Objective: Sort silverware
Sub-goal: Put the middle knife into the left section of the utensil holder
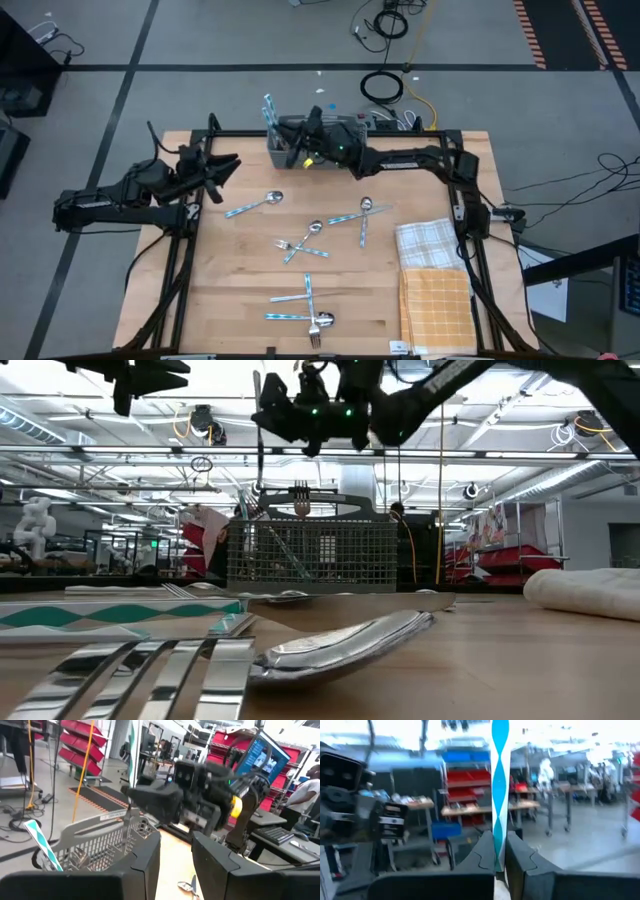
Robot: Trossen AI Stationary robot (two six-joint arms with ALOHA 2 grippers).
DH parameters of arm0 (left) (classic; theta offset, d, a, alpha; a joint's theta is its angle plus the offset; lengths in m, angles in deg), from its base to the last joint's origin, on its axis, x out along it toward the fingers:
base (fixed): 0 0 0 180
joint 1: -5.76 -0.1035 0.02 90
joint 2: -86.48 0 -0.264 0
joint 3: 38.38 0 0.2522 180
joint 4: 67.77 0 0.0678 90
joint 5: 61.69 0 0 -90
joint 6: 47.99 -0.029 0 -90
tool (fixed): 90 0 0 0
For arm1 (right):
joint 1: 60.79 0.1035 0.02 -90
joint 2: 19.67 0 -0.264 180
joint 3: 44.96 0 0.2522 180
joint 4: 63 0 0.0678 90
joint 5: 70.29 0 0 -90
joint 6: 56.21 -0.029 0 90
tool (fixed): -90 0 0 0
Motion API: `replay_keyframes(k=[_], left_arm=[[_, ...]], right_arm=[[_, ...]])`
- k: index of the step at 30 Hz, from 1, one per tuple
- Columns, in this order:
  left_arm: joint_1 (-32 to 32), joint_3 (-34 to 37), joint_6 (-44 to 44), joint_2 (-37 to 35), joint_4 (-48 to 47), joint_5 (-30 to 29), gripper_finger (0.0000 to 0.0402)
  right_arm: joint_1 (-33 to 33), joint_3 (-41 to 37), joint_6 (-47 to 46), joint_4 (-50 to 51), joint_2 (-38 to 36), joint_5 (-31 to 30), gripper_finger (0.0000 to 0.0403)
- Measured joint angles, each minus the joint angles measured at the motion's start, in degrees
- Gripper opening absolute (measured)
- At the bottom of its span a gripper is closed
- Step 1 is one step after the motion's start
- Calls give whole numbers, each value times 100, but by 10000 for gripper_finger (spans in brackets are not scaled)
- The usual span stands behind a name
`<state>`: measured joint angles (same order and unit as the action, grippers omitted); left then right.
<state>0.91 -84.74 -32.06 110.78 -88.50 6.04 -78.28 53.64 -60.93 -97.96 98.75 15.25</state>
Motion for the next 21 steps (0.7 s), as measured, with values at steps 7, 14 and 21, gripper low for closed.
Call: replay_keyframes(k=[7,14,21], left_arm=[[1,0,-137,-53,-21,-94,116],[1,0,-172,-53,-191,-206,116],[-1,0,-141,-51,-323,-221,116]], right_arm=[[-167,0,10,-684,574,-54,0],[-323,0,120,-809,624,6,0],[-453,0,131,-780,625,33,0]])
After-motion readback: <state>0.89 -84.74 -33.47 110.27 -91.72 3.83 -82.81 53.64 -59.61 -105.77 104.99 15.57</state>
